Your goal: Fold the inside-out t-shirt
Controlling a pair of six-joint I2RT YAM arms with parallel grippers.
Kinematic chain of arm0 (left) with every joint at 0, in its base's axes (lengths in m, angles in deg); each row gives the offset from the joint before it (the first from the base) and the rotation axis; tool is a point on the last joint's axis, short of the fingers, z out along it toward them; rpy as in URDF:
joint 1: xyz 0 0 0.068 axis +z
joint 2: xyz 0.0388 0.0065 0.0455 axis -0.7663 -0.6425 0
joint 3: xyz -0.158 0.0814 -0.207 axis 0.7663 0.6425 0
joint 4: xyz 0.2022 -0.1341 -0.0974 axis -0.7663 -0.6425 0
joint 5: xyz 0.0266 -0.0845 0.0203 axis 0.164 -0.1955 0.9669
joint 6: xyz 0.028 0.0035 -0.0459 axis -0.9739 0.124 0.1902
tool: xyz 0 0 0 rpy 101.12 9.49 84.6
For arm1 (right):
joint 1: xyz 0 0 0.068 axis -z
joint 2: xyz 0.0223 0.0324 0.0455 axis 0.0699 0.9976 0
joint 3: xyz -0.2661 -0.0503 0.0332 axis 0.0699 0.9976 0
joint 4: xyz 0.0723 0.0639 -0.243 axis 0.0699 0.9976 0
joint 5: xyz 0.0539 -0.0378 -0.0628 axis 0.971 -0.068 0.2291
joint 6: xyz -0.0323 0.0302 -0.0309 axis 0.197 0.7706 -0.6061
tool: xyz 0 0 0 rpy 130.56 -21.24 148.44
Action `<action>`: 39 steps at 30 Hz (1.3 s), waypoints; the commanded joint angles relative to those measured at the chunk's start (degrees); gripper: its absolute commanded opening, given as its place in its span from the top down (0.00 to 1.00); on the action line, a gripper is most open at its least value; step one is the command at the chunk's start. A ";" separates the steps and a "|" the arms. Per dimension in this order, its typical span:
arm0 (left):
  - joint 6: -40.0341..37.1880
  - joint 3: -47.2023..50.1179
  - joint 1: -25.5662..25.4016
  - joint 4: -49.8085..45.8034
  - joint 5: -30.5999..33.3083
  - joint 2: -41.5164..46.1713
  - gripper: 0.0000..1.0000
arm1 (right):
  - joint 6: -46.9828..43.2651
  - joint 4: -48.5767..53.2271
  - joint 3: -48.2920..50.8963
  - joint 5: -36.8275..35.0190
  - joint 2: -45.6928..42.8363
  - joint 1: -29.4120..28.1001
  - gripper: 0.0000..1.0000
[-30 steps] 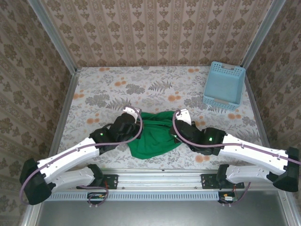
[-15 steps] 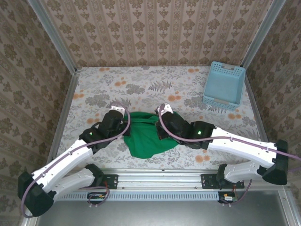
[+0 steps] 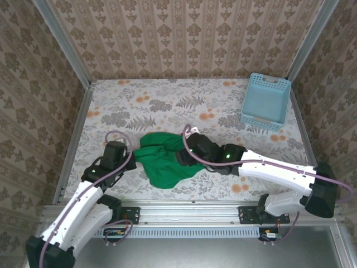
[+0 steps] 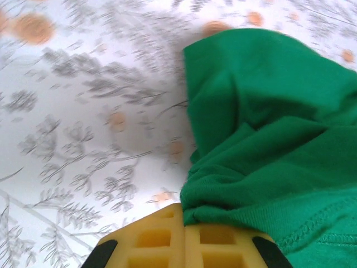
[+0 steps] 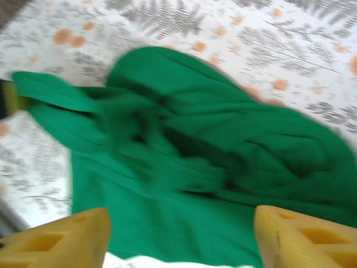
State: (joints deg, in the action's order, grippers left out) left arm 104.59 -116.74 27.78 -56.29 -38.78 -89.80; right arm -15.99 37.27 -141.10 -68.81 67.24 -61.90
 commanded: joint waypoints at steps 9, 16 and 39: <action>2.34 5.12 9.85 3.51 -10.40 -3.40 1.00 | 8.93 -3.47 11.03 8.57 6.62 21.06 0.15; 2.59 3.11 10.11 5.08 -11.51 -6.60 1.00 | 10.07 -9.55 8.02 16.24 17.54 21.15 0.52; 0.12 -17.17 8.03 2.71 -8.54 -18.12 1.00 | -5.04 17.85 -17.23 -18.37 -2.46 -3.53 1.00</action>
State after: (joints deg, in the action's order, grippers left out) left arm 105.07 -137.26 30.89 -48.58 -47.50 -105.15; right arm -21.33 56.31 -161.91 -89.33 57.73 -63.10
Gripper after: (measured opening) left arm 0.054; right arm 0.068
